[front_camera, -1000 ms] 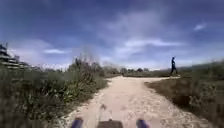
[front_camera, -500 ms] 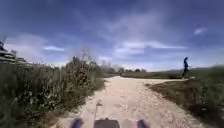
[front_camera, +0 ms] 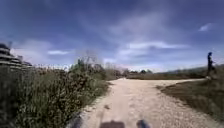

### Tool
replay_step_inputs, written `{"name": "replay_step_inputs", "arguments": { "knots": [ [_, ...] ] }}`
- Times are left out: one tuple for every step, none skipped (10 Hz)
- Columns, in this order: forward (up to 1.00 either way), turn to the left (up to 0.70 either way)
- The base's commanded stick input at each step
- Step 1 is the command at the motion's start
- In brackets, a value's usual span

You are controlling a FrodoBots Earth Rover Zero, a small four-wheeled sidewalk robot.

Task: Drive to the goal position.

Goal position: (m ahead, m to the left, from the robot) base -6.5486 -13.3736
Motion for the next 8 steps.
{"name": "replay_step_inputs", "arguments": {
  "knots": [
    [1.00,-0.02],
    [1.00,-0.10],
    [1.00,-0.25],
    [1.00,-0.29],
    [1.00,-0.13],
    [1.00,0.00],
    [1.00,-0.19],
    [1.00,-0.40]
  ]
}}
